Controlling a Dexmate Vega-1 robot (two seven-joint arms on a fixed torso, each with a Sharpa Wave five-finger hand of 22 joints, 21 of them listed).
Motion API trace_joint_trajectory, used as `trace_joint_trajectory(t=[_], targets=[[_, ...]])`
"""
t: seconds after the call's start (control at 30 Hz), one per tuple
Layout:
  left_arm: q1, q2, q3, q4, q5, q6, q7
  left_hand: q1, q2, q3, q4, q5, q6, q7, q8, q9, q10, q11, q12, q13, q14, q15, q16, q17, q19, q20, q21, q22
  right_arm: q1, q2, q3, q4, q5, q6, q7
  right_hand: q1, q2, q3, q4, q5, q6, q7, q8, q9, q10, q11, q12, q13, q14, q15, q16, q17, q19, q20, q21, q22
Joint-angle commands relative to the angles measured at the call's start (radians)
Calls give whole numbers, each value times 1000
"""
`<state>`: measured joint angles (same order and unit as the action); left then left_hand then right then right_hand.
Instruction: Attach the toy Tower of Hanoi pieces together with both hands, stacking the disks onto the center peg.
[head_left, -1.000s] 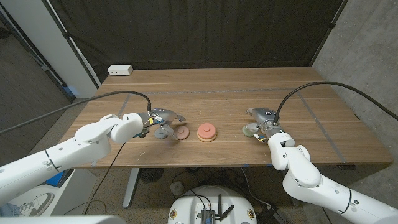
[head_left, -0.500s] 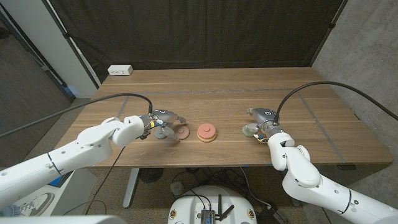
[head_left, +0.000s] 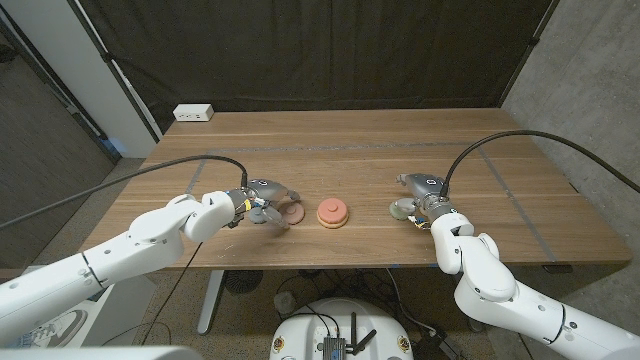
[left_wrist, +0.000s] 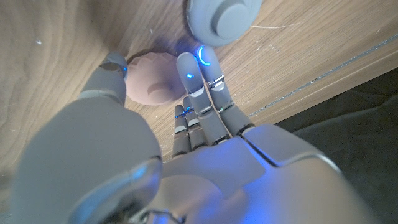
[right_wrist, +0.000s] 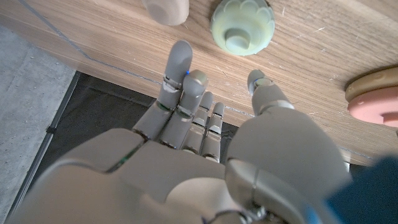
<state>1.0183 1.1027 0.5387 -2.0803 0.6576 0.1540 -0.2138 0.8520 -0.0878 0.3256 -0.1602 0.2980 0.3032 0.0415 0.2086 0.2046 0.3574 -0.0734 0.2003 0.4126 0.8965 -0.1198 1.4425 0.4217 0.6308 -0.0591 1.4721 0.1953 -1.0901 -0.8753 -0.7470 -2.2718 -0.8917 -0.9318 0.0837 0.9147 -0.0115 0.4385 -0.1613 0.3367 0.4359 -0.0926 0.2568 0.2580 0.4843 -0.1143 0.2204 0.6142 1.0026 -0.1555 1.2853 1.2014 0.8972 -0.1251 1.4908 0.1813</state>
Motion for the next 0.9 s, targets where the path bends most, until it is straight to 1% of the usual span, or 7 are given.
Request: trace_joint_trajectory(t=[0.03, 0.4, 0.5, 0.63, 0.73, 0.77, 0.9], targets=[[0, -23, 15, 22, 12, 4, 9, 14, 4, 4, -2, -5, 11, -1, 3, -1, 11, -3, 6, 2, 9, -98, 5, -2, 2, -135, 5, 2, -5, -4, 1, -6, 2, -8, 3, 3, 6, 9, 2, 8, 6, 3, 0, 4, 12, 1, -2, 4, 3, -64, -1, 4, -3, -91, -3, 3], [2, -27, 19, 32, 0, 12, 6, 23, 11, 6, -2, -5, 39, -4, 12, -1, 33, -13, 13, 1, 14, -98, 10, -3, 3, -135, 11, 2, -11, -9, 3, -11, 6, -9, -1, 0, 8, 9, 2, 11, 4, 5, -3, 4, 12, 2, -3, 5, 2, -64, -6, 0, -3, -91, -3, 3], [7, -26, 15, 29, -9, 15, 11, 27, 13, 6, -2, -5, 67, -10, 22, 0, 71, -27, 26, 3, 18, -98, 12, -5, 9, -138, 15, 1, -11, -8, 4, -11, 8, -8, -3, 0, 9, 9, 2, 12, 4, 6, -3, 4, 12, 5, -4, 5, -3, -64, -12, -5, -3, -91, -3, 3], [14, -23, 10, 22, -19, 19, 16, 43, 25, 9, -2, -7, 163, -16, 56, 7, 181, -54, 64, 19, 33, -99, 25, -7, 24, -145, 25, 1, -9, -8, 4, -7, 12, -3, -6, -1, 9, 8, 1, 14, 6, 5, -4, 5, 12, 3, -5, 6, 0, -64, -13, -6, -3, -91, -4, 3], [18, -21, 8, 17, -25, 21, 19, 50, 33, 11, -1, -7, 206, -25, 72, 12, 227, -67, 78, 32, 44, -99, 34, -6, 31, -145, 31, 0, -10, -6, 5, -5, 16, -1, -11, -1, 9, 8, 1, 15, 5, 5, -4, 5, 13, 3, -5, 6, 5, -64, -9, -1, -3, -90, -4, 3], [19, -20, 7, 15, -25, 22, 20, 52, 35, 12, -2, -7, 220, -34, 77, 14, 240, -64, 82, 37, 46, -99, 36, -6, 35, -145, 32, 0, -10, -5, 6, -5, 17, 0, -13, -2, 10, 8, 2, 15, 6, 4, -4, 5, 14, 4, -5, 6, 0, -64, -14, -6, -3, -90, -4, 3], [21, -20, 6, 12, -27, 25, 26, 68, 43, 18, -6, -6, 252, -32, 91, 20, 282, -62, 95, 50, 54, -100, 43, -4, 42, -146, 38, 1, -12, -4, 9, -3, 24, 1, -22, -2, 10, 8, 1, 17, 6, 5, -6, 6, 14, 3, -5, 7, 3, -64, -13, -3, -3, -91, -4, 3]])
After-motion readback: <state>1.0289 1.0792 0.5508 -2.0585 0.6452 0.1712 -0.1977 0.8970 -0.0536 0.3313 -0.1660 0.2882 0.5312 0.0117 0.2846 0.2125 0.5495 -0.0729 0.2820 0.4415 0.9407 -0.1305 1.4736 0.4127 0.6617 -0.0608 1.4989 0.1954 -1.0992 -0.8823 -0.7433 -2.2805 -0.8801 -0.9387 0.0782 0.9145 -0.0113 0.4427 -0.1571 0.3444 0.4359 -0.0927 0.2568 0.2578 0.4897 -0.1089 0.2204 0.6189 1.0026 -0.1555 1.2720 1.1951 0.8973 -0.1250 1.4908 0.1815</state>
